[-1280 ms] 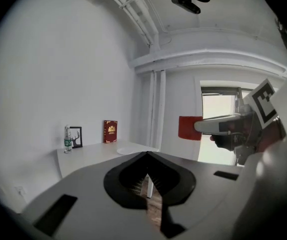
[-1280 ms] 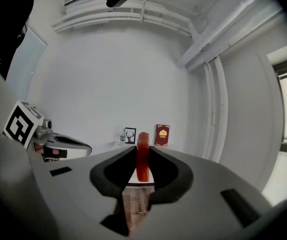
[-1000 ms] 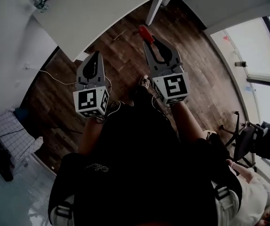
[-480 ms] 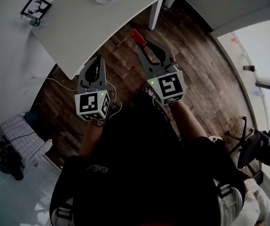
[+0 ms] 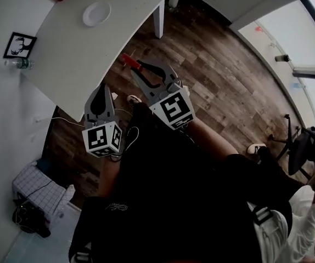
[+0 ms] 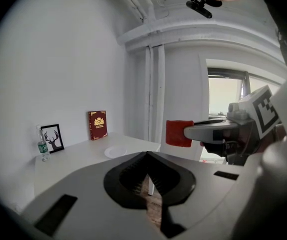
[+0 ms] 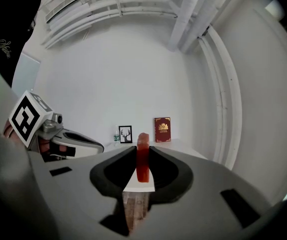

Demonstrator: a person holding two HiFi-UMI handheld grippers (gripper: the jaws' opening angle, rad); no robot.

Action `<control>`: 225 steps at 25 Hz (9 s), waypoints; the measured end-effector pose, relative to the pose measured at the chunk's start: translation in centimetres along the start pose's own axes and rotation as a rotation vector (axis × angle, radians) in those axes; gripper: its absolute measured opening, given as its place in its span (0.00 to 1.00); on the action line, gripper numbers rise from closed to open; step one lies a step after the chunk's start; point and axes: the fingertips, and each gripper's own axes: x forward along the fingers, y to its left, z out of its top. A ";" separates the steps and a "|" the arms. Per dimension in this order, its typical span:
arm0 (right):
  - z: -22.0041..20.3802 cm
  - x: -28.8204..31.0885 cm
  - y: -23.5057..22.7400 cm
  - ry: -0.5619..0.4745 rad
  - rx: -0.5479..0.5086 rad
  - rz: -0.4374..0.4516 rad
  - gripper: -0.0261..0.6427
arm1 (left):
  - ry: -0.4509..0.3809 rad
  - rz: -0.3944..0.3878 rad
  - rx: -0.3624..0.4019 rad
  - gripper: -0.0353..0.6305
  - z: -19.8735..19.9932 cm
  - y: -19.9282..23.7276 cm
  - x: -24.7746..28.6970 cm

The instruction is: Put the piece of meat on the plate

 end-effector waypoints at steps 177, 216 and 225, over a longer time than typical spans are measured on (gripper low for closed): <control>-19.0 42.0 -10.0 0.720 -1.130 0.361 0.24 | 0.350 0.101 -0.291 0.06 -6.7 23.5 24.6; -6.8 34.1 -5.5 0.481 -0.529 0.163 0.07 | 0.131 -0.048 -0.210 0.06 -1.2 21.1 20.0; -0.8 27.8 -2.6 0.252 -0.261 -0.028 0.07 | 0.038 -0.076 -0.210 0.06 -0.5 19.5 14.4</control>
